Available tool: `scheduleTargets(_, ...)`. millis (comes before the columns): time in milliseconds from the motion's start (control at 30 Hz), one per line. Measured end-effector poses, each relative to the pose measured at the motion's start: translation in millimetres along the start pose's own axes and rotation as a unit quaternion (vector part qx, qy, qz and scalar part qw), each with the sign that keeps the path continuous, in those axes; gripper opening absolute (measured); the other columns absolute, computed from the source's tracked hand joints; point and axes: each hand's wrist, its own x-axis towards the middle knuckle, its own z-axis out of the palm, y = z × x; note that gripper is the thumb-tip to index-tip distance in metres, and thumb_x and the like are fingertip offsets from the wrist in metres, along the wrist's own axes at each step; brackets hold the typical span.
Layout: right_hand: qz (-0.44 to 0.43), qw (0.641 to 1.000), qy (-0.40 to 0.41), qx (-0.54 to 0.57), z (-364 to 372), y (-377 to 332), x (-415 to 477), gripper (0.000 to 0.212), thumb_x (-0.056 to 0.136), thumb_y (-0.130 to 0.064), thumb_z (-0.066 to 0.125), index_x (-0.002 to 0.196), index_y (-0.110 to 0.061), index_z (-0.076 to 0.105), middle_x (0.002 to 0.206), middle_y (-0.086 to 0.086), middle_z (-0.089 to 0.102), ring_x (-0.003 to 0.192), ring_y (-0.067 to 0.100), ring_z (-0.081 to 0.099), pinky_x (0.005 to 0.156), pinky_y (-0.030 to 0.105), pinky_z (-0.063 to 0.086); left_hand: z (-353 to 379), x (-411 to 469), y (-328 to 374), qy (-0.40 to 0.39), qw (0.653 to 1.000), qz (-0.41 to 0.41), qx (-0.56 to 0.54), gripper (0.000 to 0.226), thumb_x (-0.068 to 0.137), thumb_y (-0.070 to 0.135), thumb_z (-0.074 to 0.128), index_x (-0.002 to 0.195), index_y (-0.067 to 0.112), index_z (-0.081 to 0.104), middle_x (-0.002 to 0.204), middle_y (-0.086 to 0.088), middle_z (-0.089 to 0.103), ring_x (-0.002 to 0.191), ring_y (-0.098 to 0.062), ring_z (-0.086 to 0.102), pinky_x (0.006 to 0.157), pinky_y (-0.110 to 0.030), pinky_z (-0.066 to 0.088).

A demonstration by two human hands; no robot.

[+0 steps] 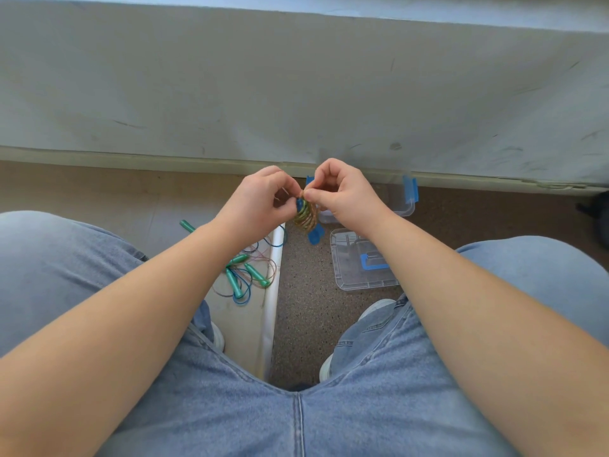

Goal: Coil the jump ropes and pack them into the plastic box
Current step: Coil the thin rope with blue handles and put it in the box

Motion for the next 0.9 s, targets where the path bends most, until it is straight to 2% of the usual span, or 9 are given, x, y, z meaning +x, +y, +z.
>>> scheduleTargets(100, 0.0, 1.0, -0.014, -0.025, 7.6, -1.1, -2.1, 0.021, 0.088, 0.0, 0.069, 0.095, -0.018, 0.06, 0.092, 0.005, 0.063, 0.081, 0.012, 0.059, 0.073, 0.023, 0.05, 0.3, 1.5, 2.7, 0.014, 0.999, -0.033, 0.023, 0.008, 0.079, 0.012, 0.066, 0.083, 0.019, 0.067, 0.084, 0.003, 0.061, 0.07, -0.012, 0.054, 0.064, -0.004, 0.036)
scheduleTargets(200, 0.069, 0.993, -0.097, -0.009, 13.5, -1.6, -6.7, 0.05, 0.084, 0.002, 0.064, 0.127, -0.023, 0.055, 0.112, 0.002, 0.06, 0.098, 0.01, 0.065, 0.083, 0.024, 0.053, -0.4, 4.3, 5.7, 0.01, 0.99, -0.138, -0.031, 0.009, 0.081, 0.015, 0.061, 0.081, 0.023, 0.063, 0.082, 0.005, 0.067, 0.072, -0.011, 0.063, 0.067, -0.014, 0.048)
scheduleTargets(267, 0.088, 0.987, -0.131, -0.002, 16.5, -0.4, -8.1, 0.065, 0.079, 0.002, 0.06, 0.138, -0.024, 0.049, 0.117, 0.006, 0.063, 0.095, 0.009, 0.067, 0.085, 0.027, 0.055, -1.4, 4.7, 8.2, -0.006, 0.978, -0.192, -0.085, 0.01, 0.085, 0.014, 0.057, 0.083, 0.02, 0.064, 0.083, 0.001, 0.072, 0.07, -0.012, 0.071, 0.064, -0.022, 0.057)
scheduleTargets(367, 0.078, 0.983, -0.109, -0.123, 18.1, -3.3, -6.3, 0.059, 0.078, -0.016, 0.053, 0.136, -0.026, 0.052, 0.101, -0.006, 0.064, 0.077, 0.001, 0.06, 0.07, 0.022, 0.048, -5.5, 6.1, 10.3, -0.018, 0.98, -0.178, -0.083, 0.011, 0.085, 0.012, 0.055, 0.08, 0.02, 0.061, 0.081, -0.002, 0.071, 0.065, -0.013, 0.071, 0.055, -0.018, 0.053)
scheduleTargets(500, 0.09, 0.957, -0.136, -0.24, 18.5, -5.8, -9.0, 0.036, 0.086, -0.025, 0.045, 0.12, -0.026, 0.055, 0.086, -0.001, 0.058, 0.071, 0.013, 0.05, 0.064, 0.031, 0.04, -9.8, 10.6, -2.5, -0.036, 0.991, -0.109, 0.062, 0.005, 0.08, 0.022, 0.061, 0.078, 0.025, 0.057, 0.085, 0.003, 0.061, 0.076, -0.018, 0.06, 0.071, -0.032, 0.049)
scheduleTargets(633, 0.119, 0.968, -0.139, -0.169, 17.3, -5.0, -11.2, 0.034, 0.087, -0.022, 0.048, 0.119, -0.032, 0.049, 0.086, 0.003, 0.056, 0.069, 0.016, 0.05, 0.058, 0.034, 0.046, -6.3, 8.9, -7.9, -0.037, 0.991, -0.111, 0.07, 0.005, 0.081, 0.023, 0.062, 0.081, 0.024, 0.058, 0.087, 0.004, 0.06, 0.08, -0.016, 0.054, 0.069, -0.027, 0.039)
scheduleTargets(800, 0.119, 0.978, -0.153, -0.074, 10.6, -2.6, -11.2, 0.044, 0.086, -0.014, 0.055, 0.124, -0.034, 0.052, 0.092, 0.005, 0.059, 0.082, 0.017, 0.056, 0.088, 0.044, 0.053, -5.1, 6.4, -5.4, -0.028, 0.985, -0.168, -0.007, 0.005, 0.084, 0.021, 0.06, 0.086, 0.022, 0.064, 0.076, 0.011, 0.066, 0.067, -0.006, 0.06, 0.068, -0.027, 0.051)
scheduleTargets(833, 0.117, 0.979, -0.152, -0.071, 10.7, -3.9, -11.7, 0.042, 0.085, -0.013, 0.056, 0.122, -0.032, 0.053, 0.091, 0.004, 0.059, 0.082, 0.016, 0.057, 0.088, 0.044, 0.053, -4.1, 6.8, -5.0, -0.022, 0.984, -0.178, -0.013, 0.005, 0.085, 0.021, 0.06, 0.086, 0.022, 0.065, 0.074, 0.01, 0.066, 0.064, -0.005, 0.06, 0.068, -0.028, 0.053)
scheduleTargets(900, 0.126, 0.978, -0.155, -0.068, 11.7, -7.5, -12.2, 0.035, 0.084, -0.011, 0.056, 0.114, -0.027, 0.052, 0.089, 0.006, 0.058, 0.078, 0.016, 0.057, 0.075, 0.043, 0.055, -2.0, 8.0, -3.7, -0.012, 0.981, -0.191, -0.016, 0.004, 0.083, 0.021, 0.06, 0.084, 0.022, 0.064, 0.072, 0.008, 0.067, 0.062, -0.007, 0.06, 0.068, -0.029, 0.054)
